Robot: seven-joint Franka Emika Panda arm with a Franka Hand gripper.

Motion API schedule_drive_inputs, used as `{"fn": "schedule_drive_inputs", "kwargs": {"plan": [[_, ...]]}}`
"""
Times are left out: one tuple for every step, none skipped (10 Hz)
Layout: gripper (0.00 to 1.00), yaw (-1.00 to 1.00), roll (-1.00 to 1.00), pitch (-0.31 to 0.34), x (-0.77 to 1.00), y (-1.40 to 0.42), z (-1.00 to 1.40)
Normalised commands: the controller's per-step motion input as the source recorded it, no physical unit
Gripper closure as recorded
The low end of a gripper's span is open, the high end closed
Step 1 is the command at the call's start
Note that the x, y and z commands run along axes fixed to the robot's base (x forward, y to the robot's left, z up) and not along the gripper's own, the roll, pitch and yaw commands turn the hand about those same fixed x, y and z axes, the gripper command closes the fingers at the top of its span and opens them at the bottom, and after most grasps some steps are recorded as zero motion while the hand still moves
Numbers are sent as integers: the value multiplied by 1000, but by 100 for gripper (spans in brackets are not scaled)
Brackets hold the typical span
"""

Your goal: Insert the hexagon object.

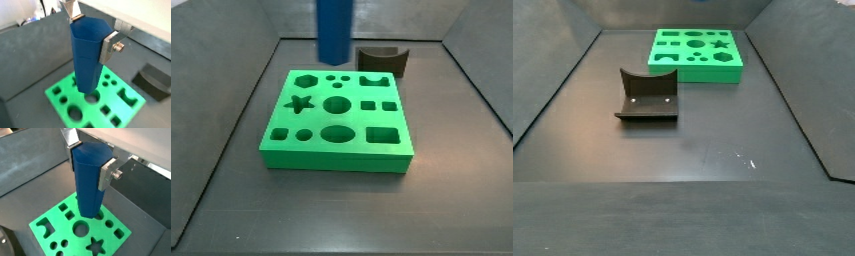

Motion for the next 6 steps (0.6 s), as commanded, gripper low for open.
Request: {"fn": "schedule_drive_inputs", "kwargs": {"plan": [[100,-20,24,-106,-729,906,-800],[100,-37,0,-80,-794,849,-563],[100,0,-23,-79,-863,820,-480],[100,-29,-244,-170,-780,634,-451],[100,-31,-413,-267,-597,486,-220],[100,-46,-357,-263,-603,520,-189]]}}
